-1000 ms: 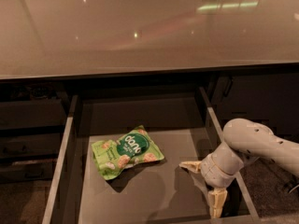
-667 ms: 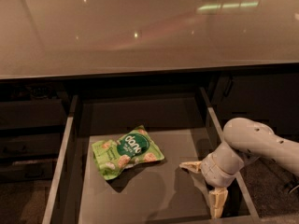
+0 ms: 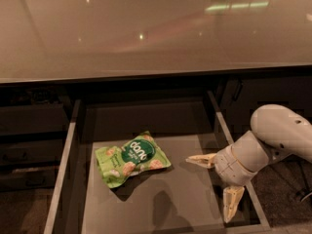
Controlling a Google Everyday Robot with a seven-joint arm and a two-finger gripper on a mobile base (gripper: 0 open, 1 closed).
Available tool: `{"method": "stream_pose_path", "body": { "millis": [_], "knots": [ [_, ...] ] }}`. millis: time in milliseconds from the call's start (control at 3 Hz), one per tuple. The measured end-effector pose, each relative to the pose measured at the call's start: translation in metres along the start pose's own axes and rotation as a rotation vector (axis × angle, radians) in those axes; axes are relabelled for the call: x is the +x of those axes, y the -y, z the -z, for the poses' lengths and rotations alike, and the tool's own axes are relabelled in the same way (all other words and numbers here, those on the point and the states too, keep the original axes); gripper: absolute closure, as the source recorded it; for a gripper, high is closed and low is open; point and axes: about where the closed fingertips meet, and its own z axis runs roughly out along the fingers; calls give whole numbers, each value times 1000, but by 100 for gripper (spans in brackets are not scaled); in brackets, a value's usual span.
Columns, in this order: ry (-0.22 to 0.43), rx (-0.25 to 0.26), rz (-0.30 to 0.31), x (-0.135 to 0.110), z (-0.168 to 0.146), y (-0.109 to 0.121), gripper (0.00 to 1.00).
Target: Open top drawer
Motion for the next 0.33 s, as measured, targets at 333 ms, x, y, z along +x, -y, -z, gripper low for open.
{"method": "stream_pose_path", "body": {
  "millis": [333],
  "knots": [
    [-1,-3,0,1,-1,0,0]
  ]
}}
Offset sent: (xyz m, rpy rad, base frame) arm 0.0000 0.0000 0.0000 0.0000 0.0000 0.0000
